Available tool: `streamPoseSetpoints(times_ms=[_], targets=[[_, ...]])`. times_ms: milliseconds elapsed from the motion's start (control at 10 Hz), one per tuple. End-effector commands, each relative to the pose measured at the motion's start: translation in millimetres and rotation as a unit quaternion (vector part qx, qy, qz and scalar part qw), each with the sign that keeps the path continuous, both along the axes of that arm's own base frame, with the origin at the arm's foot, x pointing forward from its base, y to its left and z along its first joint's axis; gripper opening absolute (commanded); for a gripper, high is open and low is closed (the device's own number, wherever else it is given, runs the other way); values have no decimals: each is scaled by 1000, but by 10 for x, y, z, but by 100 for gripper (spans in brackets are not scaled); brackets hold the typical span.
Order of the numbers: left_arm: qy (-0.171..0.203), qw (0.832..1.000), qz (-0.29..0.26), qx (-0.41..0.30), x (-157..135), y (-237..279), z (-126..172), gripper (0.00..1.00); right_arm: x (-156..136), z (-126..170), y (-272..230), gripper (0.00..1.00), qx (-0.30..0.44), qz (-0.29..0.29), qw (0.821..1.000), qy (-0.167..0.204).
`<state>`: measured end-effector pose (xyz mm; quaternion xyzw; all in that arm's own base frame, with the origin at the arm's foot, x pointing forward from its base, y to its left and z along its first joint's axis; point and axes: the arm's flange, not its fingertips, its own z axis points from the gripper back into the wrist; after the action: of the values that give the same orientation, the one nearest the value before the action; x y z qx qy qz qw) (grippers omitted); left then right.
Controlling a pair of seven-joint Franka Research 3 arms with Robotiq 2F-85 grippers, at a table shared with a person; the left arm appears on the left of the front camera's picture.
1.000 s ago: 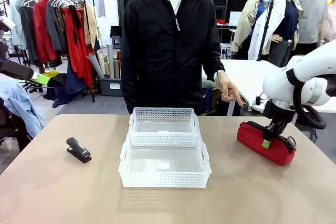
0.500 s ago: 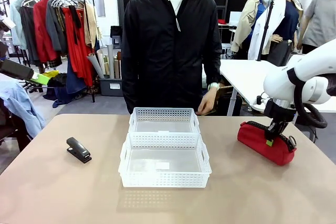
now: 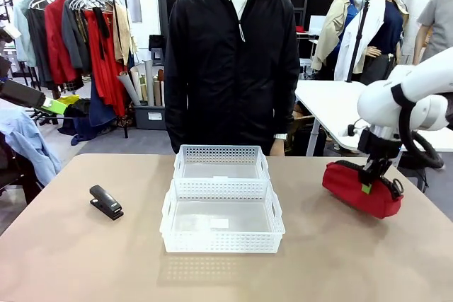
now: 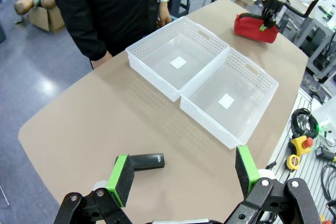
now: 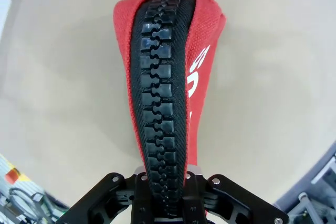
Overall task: Distribute items into two baskets.
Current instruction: Pick up the Pencil pouch that the person points to.
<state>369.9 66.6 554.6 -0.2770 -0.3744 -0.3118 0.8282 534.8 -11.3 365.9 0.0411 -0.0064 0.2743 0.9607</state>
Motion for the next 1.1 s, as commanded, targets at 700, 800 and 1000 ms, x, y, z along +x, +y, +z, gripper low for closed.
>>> streamPoseSetpoints(times_ms=[700, 800, 1000], targets=[[-6, 1000, 1, -1, 2, 5, 8, 100, -978, 2156, 249, 0, 27, -57, 997, -41], [-6, 1000, 1, -1, 2, 5, 8, 100, -1060, 2254, 261, 0, 28, -76, 996, -40], [-6, 1000, 1, -1, 2, 5, 8, 100, -1144, 2349, 263, 0, 20, -122, 992, -40]])
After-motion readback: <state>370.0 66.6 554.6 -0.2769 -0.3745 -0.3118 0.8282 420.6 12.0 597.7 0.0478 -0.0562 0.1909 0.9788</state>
